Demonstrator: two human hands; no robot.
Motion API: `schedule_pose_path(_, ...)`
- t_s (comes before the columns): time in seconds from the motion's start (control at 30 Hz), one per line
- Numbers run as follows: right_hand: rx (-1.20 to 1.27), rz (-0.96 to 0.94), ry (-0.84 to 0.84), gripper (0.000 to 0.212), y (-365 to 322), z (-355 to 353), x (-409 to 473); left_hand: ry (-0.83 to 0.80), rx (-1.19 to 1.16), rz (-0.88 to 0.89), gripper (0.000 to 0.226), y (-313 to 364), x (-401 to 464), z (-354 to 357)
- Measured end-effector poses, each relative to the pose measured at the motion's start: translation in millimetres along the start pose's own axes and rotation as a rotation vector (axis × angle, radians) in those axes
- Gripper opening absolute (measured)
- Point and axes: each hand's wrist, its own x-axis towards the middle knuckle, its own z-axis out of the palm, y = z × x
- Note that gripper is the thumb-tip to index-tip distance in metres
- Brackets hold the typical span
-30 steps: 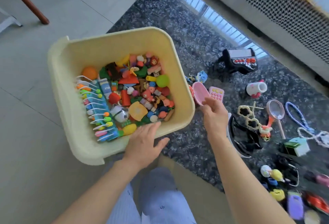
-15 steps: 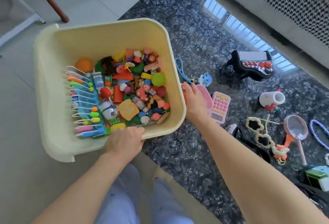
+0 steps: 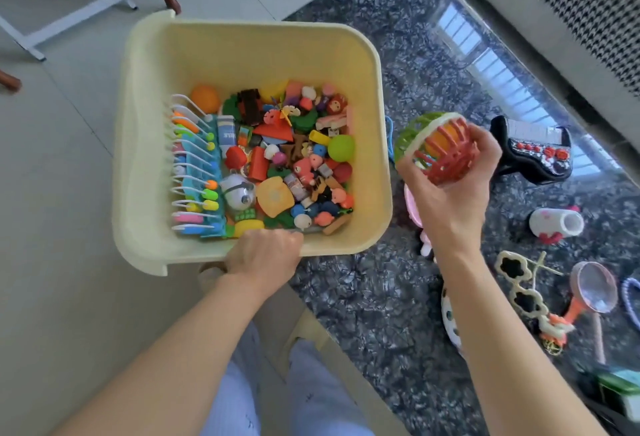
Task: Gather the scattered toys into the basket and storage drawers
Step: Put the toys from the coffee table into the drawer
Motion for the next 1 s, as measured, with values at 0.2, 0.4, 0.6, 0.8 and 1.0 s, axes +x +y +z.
schedule_pose_path(0.2,-0.461,-0.438,-0.569,0.08,-7,21,-31,-0.039,-0.001,-0.049,0.023,1,2,2)
schedule_pose_path(0.4,-0.783,-0.542,-0.675,0.077,20,31,-36,-0.015,0.028,-0.04,0.022,3,1,1)
schedule_pose_path(0.6,-0.567,-0.444,-0.405,0.052,27,21,-32,0.027,-0.011,-0.028,0.025,2,0,0)
schedule_pose_path(0.8,-0.622,0.115,-0.291,0.027,83,5,-8,0.054,-0.015,-0.03,0.024,1,0,1)
schedule_pose_path(1.0,-1.11,0.237,-0.64,0.034,121,4,-11,0.047,-0.008,-0.034,0.023,1,1,5)
